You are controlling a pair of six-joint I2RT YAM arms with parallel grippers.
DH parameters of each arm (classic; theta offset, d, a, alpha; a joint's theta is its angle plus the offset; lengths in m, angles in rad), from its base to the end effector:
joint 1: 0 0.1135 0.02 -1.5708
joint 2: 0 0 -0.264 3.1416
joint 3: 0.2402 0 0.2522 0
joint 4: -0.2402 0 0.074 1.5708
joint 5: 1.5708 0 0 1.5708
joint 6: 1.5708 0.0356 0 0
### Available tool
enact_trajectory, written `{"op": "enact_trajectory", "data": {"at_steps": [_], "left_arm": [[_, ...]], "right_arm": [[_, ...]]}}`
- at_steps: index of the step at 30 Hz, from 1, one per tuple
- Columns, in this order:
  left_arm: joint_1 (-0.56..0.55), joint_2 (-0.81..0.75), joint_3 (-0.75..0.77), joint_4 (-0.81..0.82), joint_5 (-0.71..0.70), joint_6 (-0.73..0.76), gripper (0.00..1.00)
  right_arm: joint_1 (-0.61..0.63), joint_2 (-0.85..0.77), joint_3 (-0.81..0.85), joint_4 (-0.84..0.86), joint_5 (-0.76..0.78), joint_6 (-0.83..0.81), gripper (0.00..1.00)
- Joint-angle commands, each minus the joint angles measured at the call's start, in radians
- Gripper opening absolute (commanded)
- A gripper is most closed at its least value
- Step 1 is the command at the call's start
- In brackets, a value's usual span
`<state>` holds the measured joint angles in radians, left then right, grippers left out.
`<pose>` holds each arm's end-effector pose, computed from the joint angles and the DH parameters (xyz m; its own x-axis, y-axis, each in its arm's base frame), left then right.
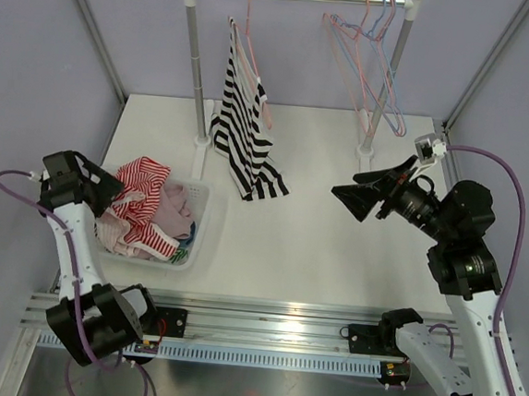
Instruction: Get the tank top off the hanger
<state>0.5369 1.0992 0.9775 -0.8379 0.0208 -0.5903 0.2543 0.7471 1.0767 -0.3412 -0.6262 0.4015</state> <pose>0.1837 0.1085 0.2887 -0.3057 -0.8296 -0.4673 -0.8080 0.4857 -0.3336 0.1317 0.0558 0.4278 -0.3116 0.2462 -0.9178 -0.7053 0.5873 0.3970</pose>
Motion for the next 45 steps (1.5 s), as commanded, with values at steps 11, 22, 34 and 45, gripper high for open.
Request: {"op": "enact_trajectory", "data": {"at_steps": [11,22,34,45], "left_arm": [[-0.328,-0.318,0.177,-0.004,0.032,0.175,0.99],[-0.526,-0.45,0.104,-0.032,0.108,0.254,0.99],[-0.58,-0.624,-0.062,0.074,0.212,0.256,0.99],[-0.624,-0.697,-0.111,0.102,0.211,0.25,0.99]], "right_arm": [[0.118,0.405,0.305,0.209,0.055,0.146,1.0],[0.309,0.939,0.969,-0.123,0.43,-0.196,0.88],[0.361,1.436,1.599,-0.23,0.577,-0.345,0.73],[0.365,1.531,1.672,-0.102,0.605,-0.36,0.46]]}}
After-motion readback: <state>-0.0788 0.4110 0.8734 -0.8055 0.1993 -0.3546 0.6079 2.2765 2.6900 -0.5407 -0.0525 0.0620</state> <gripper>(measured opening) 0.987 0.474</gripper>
